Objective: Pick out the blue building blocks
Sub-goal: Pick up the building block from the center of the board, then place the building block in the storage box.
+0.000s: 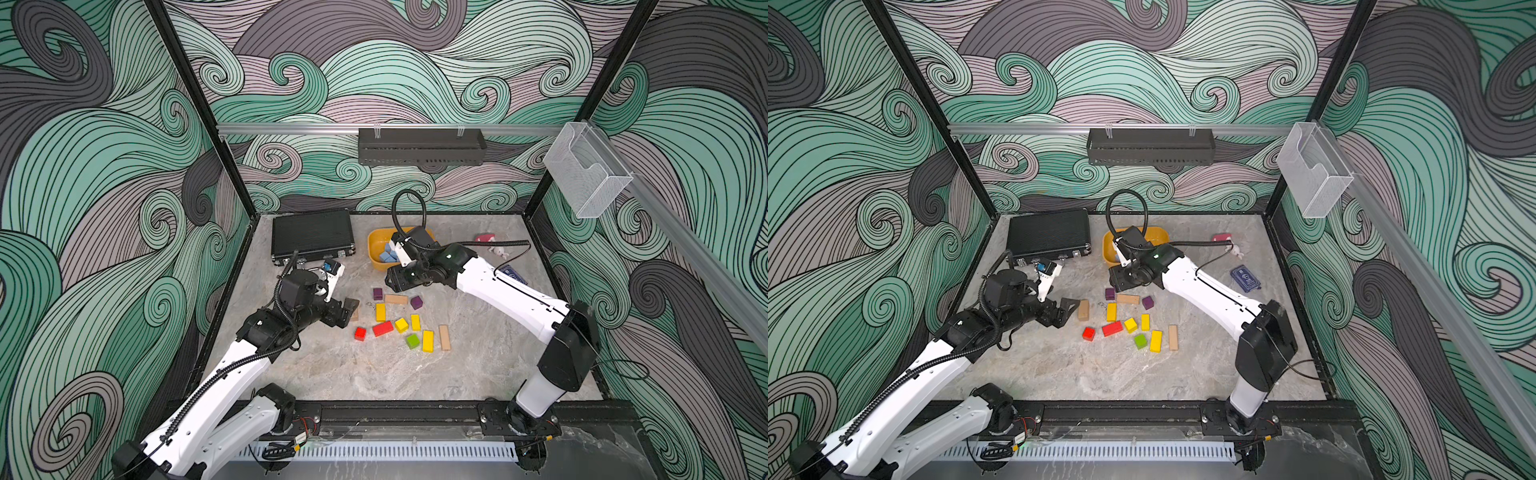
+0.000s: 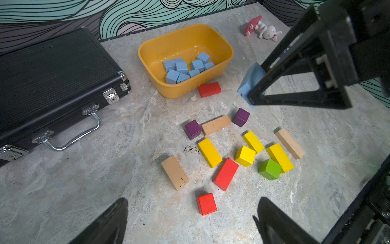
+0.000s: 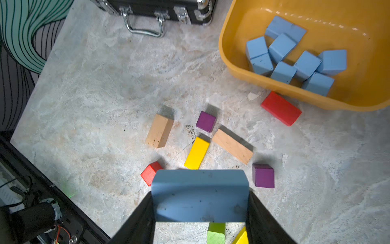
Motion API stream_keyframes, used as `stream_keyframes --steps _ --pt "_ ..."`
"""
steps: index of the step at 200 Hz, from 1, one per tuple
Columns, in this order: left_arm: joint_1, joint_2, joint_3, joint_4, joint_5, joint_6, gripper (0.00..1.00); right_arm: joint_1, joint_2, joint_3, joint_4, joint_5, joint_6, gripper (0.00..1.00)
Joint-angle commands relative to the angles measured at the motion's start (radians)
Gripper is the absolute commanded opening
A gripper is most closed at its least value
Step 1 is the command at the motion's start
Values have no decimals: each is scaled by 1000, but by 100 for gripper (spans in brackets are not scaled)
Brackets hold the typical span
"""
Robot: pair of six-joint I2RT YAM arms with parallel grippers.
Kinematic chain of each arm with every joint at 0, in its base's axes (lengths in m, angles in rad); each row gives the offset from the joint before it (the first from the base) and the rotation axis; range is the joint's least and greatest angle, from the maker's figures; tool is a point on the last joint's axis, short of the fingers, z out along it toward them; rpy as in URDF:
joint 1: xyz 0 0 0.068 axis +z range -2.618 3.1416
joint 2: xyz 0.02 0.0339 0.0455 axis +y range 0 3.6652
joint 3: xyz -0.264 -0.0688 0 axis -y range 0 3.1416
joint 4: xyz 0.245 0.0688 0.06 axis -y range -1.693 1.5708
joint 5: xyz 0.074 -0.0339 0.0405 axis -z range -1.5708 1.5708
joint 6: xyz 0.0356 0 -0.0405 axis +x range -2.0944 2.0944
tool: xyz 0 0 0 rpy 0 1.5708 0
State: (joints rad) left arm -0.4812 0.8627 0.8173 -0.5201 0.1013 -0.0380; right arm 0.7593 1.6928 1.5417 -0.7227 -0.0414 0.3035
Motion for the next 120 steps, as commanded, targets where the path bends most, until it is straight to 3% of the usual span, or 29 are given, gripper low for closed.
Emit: stream_keyframes --steps 1,120 --pt "-4 27 53 43 -18 28 95 -34 -3 47 -39 10 -21 0" --pt "8 269 144 191 27 75 95 -204 248 314 -94 15 -92 0"
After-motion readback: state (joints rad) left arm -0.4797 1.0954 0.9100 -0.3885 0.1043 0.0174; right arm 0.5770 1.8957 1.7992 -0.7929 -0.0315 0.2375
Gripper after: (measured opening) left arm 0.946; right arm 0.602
